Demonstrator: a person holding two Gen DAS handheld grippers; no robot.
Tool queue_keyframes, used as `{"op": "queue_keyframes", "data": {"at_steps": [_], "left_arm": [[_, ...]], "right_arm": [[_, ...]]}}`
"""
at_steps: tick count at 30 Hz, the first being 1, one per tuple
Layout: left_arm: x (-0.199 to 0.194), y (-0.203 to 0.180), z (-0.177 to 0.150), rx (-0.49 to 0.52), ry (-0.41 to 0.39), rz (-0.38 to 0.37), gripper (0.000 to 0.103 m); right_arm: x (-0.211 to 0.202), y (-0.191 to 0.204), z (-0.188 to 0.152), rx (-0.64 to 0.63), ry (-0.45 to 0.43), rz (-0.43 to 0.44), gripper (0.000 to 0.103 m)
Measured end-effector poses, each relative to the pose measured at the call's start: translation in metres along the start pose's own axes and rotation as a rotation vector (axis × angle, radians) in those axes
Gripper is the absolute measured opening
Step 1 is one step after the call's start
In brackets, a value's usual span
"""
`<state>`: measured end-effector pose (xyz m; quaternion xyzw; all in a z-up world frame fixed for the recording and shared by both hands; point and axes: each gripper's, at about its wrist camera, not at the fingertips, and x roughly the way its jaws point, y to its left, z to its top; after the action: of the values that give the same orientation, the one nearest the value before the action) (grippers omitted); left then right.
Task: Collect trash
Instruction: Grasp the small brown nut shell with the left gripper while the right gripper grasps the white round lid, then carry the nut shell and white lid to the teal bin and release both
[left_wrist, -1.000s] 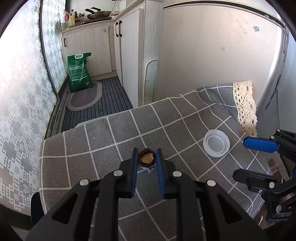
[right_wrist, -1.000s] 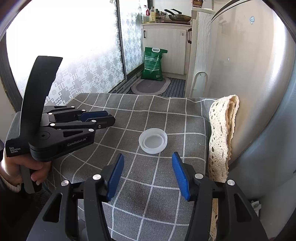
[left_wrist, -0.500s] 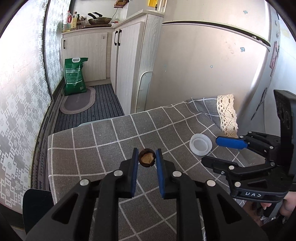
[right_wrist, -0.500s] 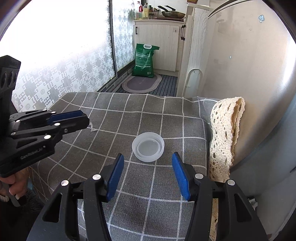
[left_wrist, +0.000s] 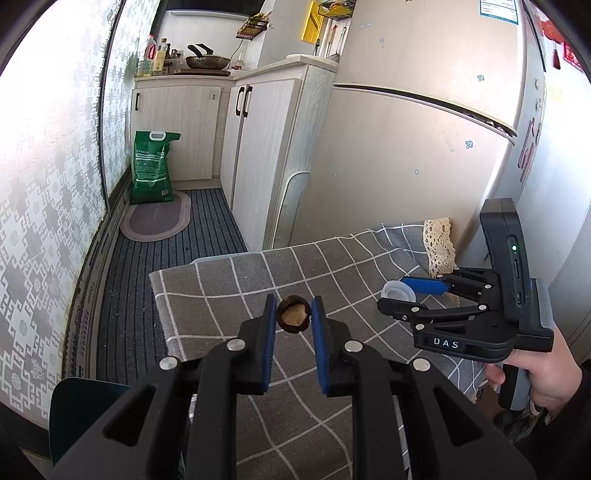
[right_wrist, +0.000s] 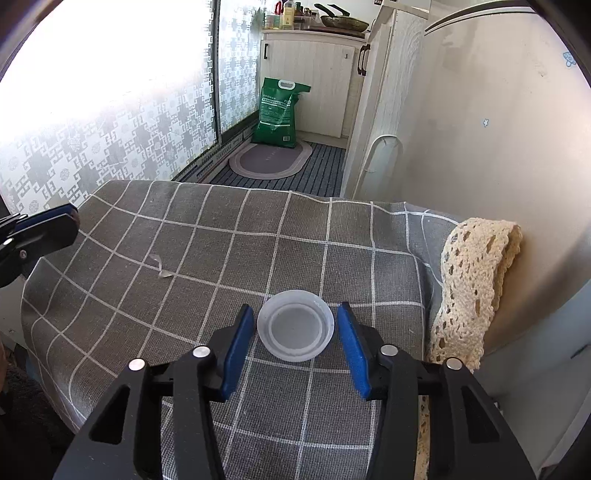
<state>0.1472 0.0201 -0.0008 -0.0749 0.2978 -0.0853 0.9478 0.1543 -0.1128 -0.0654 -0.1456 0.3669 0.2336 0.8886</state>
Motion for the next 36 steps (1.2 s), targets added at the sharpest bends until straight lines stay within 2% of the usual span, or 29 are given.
{"op": "queue_keyframes", "data": {"at_steps": [7, 22, 30, 36], "left_arm": [[-0.017, 0.024, -0.003, -0.025, -0.027, 0.021, 0.020], [-0.050, 0.086, -0.024, -0.096, -0.035, 0.126, 0.020], [-0.051, 0.121, -0.047, -0.127, 0.026, 0.191, 0.020], [-0.039, 0.149, -0.076, -0.166, 0.115, 0.241, 0.020]], "right_arm": [[0.000, 0.015, 0.008, -0.020, -0.003, 0.009, 0.040], [-0.024, 0.102, 0.039, -0.113, -0.060, 0.186, 0.040], [-0.028, 0.138, 0.052, -0.151, -0.078, 0.248, 0.040], [-0.032, 0.164, 0.061, -0.175, -0.087, 0.291, 0.040]]}}
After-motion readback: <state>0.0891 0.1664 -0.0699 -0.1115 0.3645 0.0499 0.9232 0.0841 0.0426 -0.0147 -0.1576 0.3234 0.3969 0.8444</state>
